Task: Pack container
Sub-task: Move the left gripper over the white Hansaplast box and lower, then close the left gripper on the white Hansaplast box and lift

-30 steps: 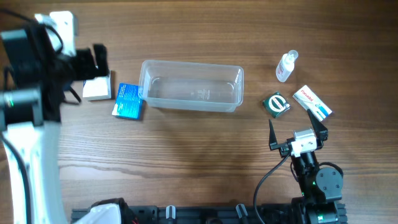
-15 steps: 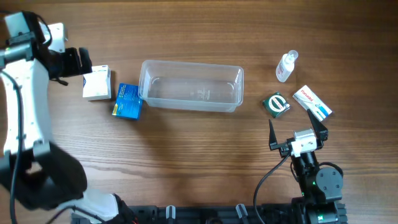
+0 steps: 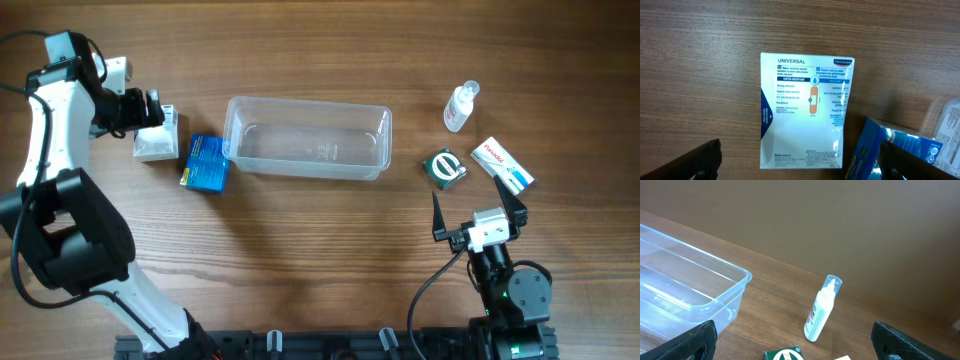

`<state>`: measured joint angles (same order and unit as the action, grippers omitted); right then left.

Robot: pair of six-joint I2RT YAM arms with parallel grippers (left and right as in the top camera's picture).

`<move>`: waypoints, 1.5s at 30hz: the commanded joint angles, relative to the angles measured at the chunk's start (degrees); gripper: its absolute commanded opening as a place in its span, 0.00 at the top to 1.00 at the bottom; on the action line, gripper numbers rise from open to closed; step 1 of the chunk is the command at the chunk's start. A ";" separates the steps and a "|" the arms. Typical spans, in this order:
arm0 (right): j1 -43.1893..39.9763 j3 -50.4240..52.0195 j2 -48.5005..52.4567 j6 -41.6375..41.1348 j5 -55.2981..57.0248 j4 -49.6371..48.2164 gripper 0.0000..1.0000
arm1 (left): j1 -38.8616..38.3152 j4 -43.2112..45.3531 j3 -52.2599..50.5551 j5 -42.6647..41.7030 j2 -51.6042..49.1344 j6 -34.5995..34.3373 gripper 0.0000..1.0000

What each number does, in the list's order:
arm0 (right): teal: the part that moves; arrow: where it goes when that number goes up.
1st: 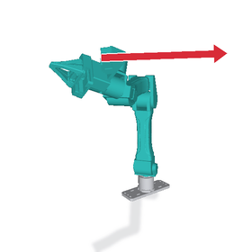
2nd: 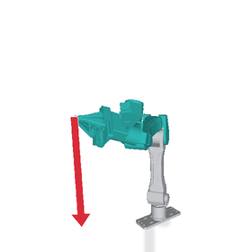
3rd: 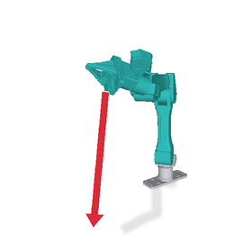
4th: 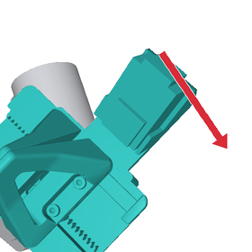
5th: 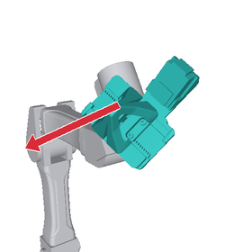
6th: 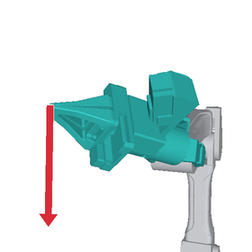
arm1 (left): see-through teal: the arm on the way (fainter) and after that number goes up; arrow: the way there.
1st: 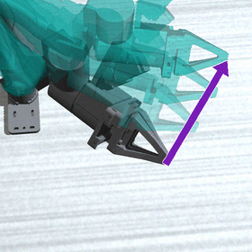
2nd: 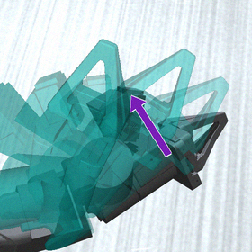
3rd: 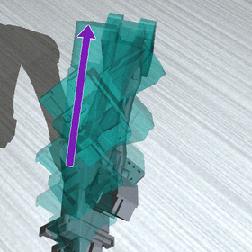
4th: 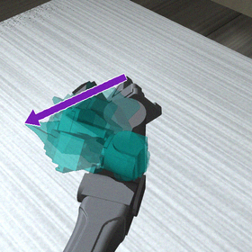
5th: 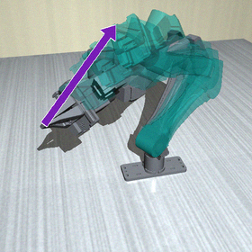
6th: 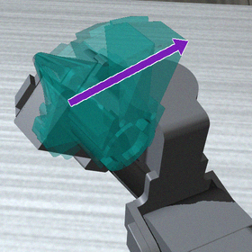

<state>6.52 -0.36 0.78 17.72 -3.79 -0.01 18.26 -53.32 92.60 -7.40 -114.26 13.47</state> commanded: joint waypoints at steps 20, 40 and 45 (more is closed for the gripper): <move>-0.28 0.04 -0.24 0.28 0.59 -0.11 0.00 | -5.25 4.37 -2.67 5.77 -0.96 -4.98 0.00; -0.28 0.04 -0.24 0.28 0.59 -0.11 0.00 | -4.85 5.31 -2.71 6.01 -4.92 -6.27 0.00; -0.28 0.04 -0.24 0.28 0.59 -0.11 0.00 | -4.87 5.88 -2.71 8.17 -5.62 -6.27 0.00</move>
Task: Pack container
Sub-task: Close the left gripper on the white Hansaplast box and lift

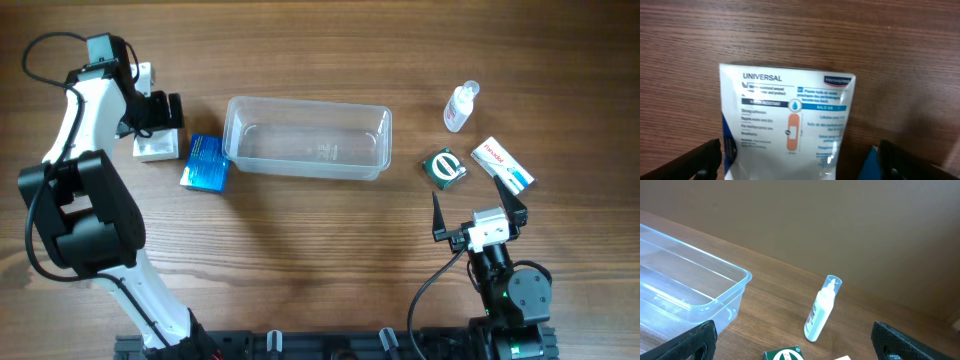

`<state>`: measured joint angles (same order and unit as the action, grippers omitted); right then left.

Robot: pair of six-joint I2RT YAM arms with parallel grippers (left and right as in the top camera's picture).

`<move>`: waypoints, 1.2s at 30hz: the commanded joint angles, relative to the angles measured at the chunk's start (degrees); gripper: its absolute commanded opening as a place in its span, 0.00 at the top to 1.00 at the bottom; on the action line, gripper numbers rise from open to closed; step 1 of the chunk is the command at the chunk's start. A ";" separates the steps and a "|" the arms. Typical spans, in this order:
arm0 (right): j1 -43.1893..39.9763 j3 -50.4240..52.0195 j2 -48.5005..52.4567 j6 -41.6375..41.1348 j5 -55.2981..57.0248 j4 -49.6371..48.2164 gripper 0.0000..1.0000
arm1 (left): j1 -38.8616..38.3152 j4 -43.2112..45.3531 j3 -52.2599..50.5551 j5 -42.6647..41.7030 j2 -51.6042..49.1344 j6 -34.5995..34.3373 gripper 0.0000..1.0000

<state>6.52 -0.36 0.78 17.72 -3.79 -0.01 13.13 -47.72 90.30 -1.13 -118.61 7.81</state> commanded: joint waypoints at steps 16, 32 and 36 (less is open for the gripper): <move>-0.28 0.04 -0.24 0.26 0.59 -0.11 0.00 | 0.26 1.25 -0.42 1.64 -4.04 -0.61 0.00; -0.28 0.04 -0.24 0.26 0.57 -0.11 0.00 | 0.26 5.62 -5.35 1.68 -4.22 -0.61 0.00; -0.28 0.04 -0.24 0.28 0.59 -0.11 0.00 | 0.26 5.55 -5.35 1.77 -4.22 -0.59 0.00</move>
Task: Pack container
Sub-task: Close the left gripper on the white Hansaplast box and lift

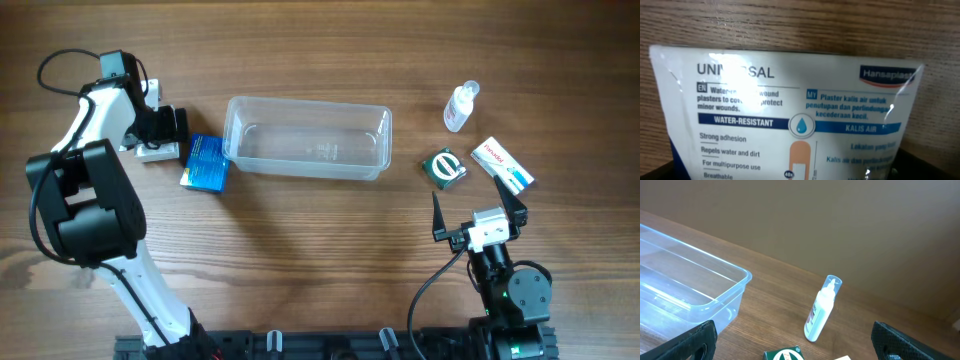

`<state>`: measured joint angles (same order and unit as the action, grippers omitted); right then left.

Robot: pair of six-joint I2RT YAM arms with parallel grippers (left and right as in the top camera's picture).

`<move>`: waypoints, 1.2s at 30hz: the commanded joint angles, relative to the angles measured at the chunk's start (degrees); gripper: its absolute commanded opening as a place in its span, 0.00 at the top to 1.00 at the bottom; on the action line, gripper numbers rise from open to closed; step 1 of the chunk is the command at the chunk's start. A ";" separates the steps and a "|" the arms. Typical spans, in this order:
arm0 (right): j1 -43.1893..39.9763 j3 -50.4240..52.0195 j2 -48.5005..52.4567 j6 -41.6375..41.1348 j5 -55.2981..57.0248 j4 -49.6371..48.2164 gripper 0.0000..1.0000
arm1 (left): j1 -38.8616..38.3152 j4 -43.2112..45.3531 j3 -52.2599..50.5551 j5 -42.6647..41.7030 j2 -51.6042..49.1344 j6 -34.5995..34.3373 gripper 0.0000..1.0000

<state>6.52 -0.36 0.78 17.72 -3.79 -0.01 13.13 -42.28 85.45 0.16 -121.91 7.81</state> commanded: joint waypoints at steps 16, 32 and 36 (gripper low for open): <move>-0.28 0.04 -0.24 0.26 0.59 -0.11 0.00 | 0.26 1.14 -1.14 -0.28 -0.90 -0.61 0.00; -0.28 0.04 -0.24 0.28 0.59 -0.11 0.00 | 0.26 1.38 -0.96 6.01 -0.44 -0.61 0.40; -0.28 0.04 -0.24 0.28 0.59 -0.11 0.00 | 0.20 1.36 -0.28 5.97 1.42 -0.63 0.43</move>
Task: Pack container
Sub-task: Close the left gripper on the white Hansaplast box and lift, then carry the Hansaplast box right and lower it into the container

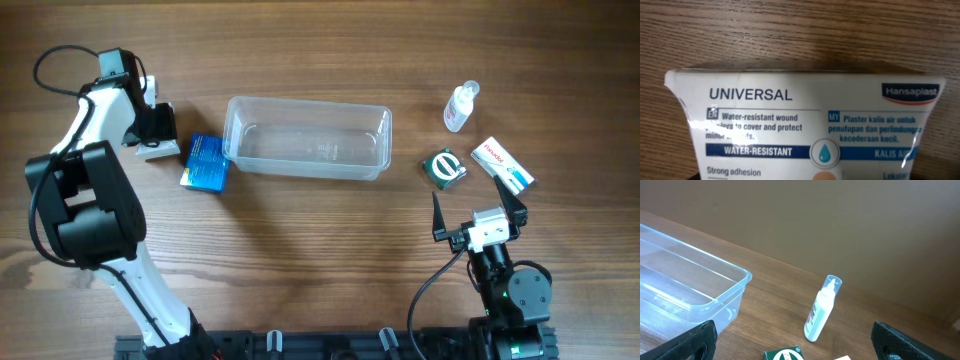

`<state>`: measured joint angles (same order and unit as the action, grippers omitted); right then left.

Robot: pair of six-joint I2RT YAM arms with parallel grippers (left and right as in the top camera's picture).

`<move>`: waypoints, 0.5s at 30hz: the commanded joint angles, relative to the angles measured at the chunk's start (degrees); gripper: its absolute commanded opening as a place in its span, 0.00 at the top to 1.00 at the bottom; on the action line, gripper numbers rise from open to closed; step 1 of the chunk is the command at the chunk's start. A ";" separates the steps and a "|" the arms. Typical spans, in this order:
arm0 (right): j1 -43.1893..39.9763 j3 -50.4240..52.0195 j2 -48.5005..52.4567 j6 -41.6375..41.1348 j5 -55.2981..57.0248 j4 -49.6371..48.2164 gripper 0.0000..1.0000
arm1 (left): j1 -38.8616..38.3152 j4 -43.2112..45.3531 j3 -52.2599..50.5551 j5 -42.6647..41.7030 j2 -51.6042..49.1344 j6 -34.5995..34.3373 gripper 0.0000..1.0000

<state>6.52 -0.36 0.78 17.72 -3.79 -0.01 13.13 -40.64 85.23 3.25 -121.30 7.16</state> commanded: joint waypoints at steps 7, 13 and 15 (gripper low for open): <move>-0.28 0.04 -0.24 0.28 0.59 -0.11 0.00 | -0.96 -0.07 -0.04 2.89 7.48 0.02 0.46; -0.28 0.04 -0.24 0.28 0.57 -0.11 0.00 | -5.33 0.87 -0.02 2.89 13.62 0.04 0.40; -0.28 0.04 -0.24 0.28 0.59 -0.11 0.00 | -7.41 1.05 -0.02 2.89 15.87 0.02 0.40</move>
<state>6.52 -0.36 0.78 17.72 -3.79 -0.01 9.17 -40.12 85.21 5.80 -110.65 7.18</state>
